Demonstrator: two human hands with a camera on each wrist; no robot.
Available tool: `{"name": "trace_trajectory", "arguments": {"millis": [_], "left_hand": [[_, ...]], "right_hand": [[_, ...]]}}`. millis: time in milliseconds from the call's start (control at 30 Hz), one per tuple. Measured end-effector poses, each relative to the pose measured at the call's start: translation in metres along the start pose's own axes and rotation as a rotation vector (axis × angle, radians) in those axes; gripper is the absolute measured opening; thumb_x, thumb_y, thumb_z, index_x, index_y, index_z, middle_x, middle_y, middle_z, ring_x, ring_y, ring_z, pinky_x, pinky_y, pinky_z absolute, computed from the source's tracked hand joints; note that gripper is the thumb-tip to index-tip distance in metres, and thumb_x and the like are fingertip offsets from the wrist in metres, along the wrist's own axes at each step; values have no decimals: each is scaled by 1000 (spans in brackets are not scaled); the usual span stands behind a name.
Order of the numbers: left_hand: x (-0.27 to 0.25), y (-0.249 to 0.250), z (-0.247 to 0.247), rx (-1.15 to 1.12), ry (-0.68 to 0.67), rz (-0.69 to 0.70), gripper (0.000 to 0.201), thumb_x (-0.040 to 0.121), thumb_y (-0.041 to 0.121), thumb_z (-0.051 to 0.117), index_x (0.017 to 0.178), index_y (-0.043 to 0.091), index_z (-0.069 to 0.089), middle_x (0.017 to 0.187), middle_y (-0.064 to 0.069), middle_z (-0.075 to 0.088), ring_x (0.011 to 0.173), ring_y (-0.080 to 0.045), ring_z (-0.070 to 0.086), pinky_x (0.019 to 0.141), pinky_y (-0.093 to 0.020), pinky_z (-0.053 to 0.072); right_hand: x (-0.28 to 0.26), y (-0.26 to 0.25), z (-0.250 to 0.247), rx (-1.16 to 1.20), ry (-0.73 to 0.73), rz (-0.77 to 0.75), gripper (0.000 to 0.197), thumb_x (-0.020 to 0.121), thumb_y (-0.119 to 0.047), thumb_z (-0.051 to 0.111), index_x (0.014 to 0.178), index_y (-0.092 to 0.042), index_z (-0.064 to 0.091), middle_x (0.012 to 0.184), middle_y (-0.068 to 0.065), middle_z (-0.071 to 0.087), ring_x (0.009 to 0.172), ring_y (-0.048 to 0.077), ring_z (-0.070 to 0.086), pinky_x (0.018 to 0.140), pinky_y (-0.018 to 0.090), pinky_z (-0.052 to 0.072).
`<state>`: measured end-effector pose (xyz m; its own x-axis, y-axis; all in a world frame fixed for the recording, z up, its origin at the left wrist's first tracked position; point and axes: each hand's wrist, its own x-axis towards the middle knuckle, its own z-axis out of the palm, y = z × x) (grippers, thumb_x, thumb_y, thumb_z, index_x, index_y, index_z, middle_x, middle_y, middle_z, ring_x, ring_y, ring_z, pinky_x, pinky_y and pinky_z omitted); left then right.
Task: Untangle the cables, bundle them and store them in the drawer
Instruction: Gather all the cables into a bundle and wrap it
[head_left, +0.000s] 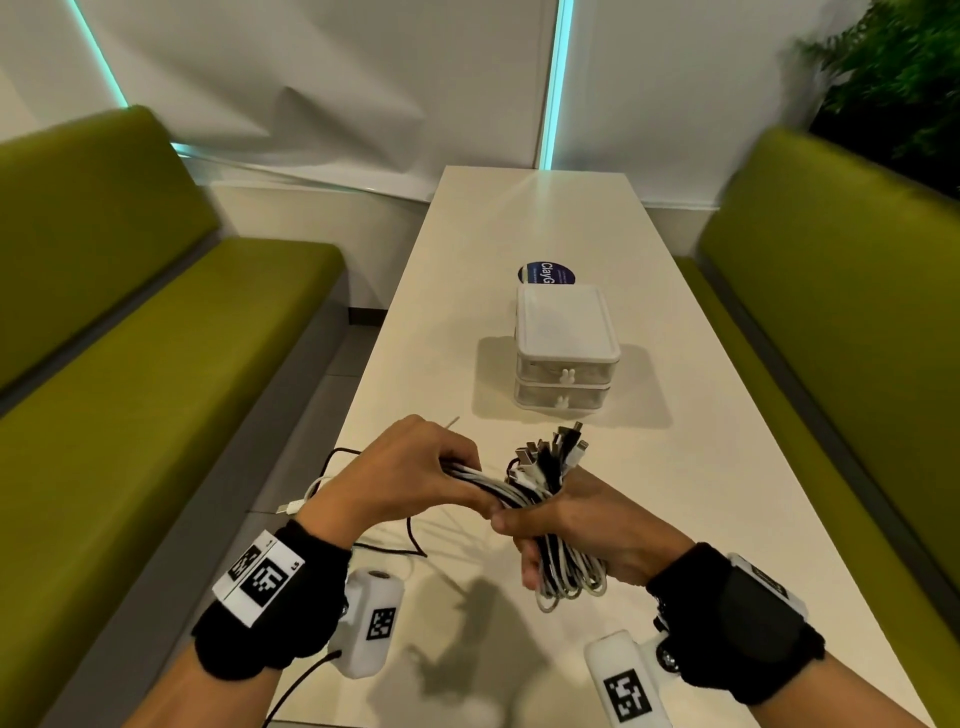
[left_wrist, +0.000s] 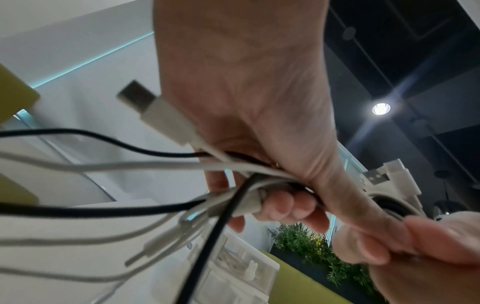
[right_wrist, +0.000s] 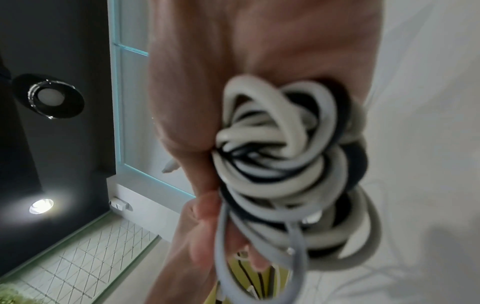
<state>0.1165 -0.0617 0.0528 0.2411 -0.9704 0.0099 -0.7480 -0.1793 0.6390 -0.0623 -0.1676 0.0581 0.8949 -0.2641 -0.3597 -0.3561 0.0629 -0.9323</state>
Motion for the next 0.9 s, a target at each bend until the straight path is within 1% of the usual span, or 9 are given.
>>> {"name": "trace_trajectory", "arguments": {"millis": [133, 267, 333, 400, 533, 633, 700, 767, 900], "left_hand": [[-3, -3, 4, -34, -74, -49, 31, 70, 47, 78, 66, 19, 64, 59, -7, 55, 53, -8, 39, 53, -25, 30], [-6, -5, 3, -116, -176, -90, 29, 76, 42, 77, 73, 16, 64, 54, -3, 59, 49, -8, 48, 49, -20, 34], [-6, -4, 2, -98, -198, -112, 29, 78, 43, 76, 75, 16, 64, 54, 1, 59, 48, -7, 47, 50, -19, 33], [-5, -5, 3, -77, -200, -110, 30, 82, 46, 71, 74, 18, 63, 58, 1, 64, 49, -5, 48, 51, -18, 33], [-4, -5, 11, -67, -150, -120, 41, 86, 59, 59, 72, 20, 56, 60, 2, 67, 50, -3, 50, 53, -20, 35], [-5, -3, 18, -89, -53, -159, 56, 78, 70, 50, 78, 15, 58, 53, 6, 53, 46, -7, 46, 53, -31, 43], [-4, -1, 24, -100, 1, -149, 59, 78, 70, 45, 82, 13, 60, 48, 12, 46, 44, -6, 40, 48, -27, 37], [-4, 1, 29, -119, 43, -129, 60, 78, 69, 41, 83, 13, 61, 46, 15, 45, 44, -5, 40, 49, -21, 30], [-4, 4, 38, -227, 132, -95, 59, 87, 67, 38, 91, 15, 67, 49, 10, 38, 48, -7, 36, 52, -24, 31]], "right_hand": [[3, 4, -2, -92, 0, 27, 25, 88, -20, 69, 74, -1, 60, 49, 5, 48, 41, 19, 49, 59, 40, 50], [1, 2, -2, -157, 121, -35, 29, 90, -24, 68, 65, -17, 57, 42, 1, 45, 35, 17, 44, 54, 37, 46], [2, 1, -2, -150, 188, -69, 27, 91, -23, 66, 67, -16, 56, 39, -2, 43, 32, 17, 42, 53, 37, 44], [4, 2, -3, -111, 261, -80, 34, 91, -21, 66, 60, -18, 51, 39, 0, 41, 31, 17, 39, 52, 38, 42], [7, 2, -10, -24, 342, -89, 47, 90, -20, 67, 48, -24, 47, 45, 6, 36, 33, 21, 35, 51, 39, 38], [7, 2, -13, -4, 355, -92, 41, 90, -22, 68, 56, -19, 45, 47, 6, 36, 33, 21, 37, 49, 36, 39], [6, 4, -14, -4, 362, -90, 39, 90, -23, 67, 60, -16, 44, 48, 6, 38, 35, 22, 40, 49, 34, 39], [5, 7, -13, 11, 364, -95, 37, 90, -24, 67, 62, -15, 45, 48, 7, 43, 39, 24, 46, 48, 32, 40], [4, 9, -11, 59, 328, -144, 27, 91, -29, 67, 75, -9, 58, 62, 14, 60, 52, 31, 61, 51, 34, 46]]}}
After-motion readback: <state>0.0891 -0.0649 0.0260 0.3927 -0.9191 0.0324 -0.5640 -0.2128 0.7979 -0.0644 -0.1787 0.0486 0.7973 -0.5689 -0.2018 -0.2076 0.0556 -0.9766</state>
